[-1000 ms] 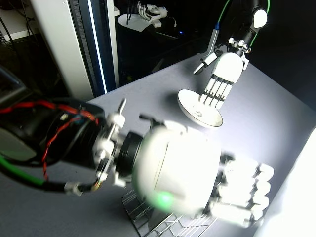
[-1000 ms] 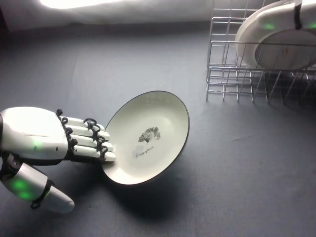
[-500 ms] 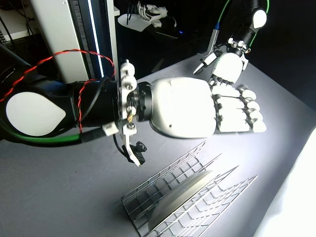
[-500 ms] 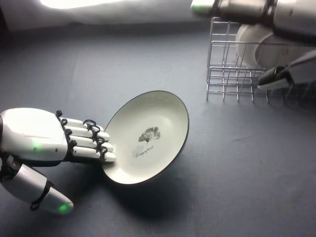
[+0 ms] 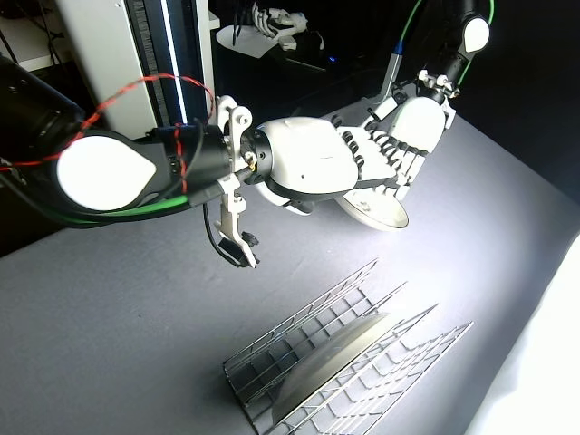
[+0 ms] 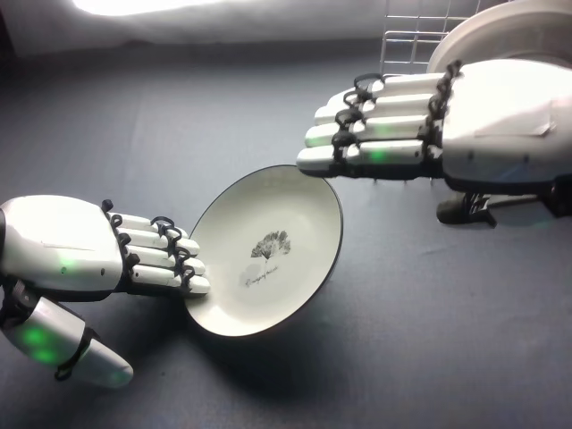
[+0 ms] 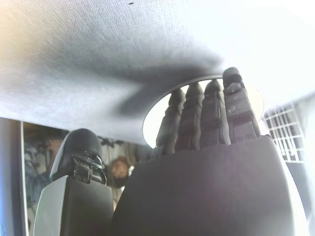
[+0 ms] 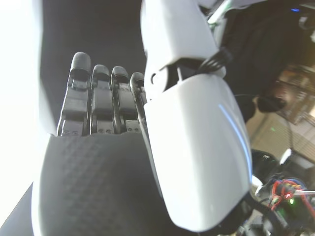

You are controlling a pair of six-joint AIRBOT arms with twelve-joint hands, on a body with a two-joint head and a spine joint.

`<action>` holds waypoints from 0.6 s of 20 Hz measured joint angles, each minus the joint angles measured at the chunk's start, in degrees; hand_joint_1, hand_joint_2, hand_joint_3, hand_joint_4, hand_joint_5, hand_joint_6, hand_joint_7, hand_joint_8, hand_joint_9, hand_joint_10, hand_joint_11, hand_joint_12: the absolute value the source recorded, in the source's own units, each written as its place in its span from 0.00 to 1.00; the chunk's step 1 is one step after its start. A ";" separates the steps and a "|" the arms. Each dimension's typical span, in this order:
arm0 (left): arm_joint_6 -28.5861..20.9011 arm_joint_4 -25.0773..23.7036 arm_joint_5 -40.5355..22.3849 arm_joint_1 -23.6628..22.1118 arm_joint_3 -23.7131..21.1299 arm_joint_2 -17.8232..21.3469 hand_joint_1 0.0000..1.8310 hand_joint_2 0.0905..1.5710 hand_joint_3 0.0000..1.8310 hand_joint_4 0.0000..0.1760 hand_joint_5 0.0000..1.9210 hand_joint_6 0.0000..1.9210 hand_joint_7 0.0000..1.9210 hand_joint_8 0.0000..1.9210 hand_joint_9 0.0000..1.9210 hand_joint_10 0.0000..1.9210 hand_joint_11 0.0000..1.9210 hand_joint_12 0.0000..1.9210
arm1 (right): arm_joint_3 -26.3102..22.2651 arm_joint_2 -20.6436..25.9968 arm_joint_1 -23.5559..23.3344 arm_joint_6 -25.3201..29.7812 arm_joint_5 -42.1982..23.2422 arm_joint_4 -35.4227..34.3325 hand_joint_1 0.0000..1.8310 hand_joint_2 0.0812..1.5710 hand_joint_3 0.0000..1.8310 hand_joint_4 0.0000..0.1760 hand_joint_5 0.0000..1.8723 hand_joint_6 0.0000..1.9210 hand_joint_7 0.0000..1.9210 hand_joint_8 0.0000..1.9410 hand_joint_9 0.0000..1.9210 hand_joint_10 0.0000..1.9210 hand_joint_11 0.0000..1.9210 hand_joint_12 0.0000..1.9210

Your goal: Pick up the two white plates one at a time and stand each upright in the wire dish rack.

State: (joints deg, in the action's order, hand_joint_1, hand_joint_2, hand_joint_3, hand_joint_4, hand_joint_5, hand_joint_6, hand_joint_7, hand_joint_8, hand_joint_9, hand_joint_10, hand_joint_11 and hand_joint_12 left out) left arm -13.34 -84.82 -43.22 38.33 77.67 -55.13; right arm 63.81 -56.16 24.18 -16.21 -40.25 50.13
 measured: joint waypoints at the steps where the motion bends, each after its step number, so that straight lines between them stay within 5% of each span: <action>1: 0.00 -0.02 0.00 0.00 0.00 0.00 0.00 0.75 0.00 0.00 0.05 0.00 0.03 0.00 0.01 0.00 0.01 0.01 | 0.02 -0.44 0.00 -0.04 0.98 0.11 0.80 0.68 0.01 0.00 0.00 0.00 0.00 0.00 0.00 0.00 0.00 0.14; 7: 0.00 -0.04 -0.02 0.00 0.00 0.00 0.00 0.76 0.00 0.00 0.04 0.00 0.03 0.00 0.00 0.00 0.00 0.00 | 0.00 -4.28 0.98 -0.02 5.29 1.49 0.80 0.71 0.01 0.00 0.00 0.00 0.00 0.00 0.00 0.00 0.00 0.14; 12: 0.00 0.00 -0.02 0.00 0.00 0.00 0.00 0.76 0.00 0.00 0.05 0.00 0.03 0.00 0.01 0.00 0.00 0.00 | 0.02 -6.32 2.40 -0.02 7.93 1.01 0.82 0.70 0.00 0.00 0.00 0.00 0.00 0.00 0.00 0.00 0.00 0.23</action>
State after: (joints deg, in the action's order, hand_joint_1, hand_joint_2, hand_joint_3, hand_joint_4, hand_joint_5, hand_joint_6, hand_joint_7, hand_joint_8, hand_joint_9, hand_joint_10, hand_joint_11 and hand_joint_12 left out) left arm -13.34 -84.82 -43.24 38.33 77.67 -55.13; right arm 63.83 -62.48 26.59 -16.23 -32.32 51.13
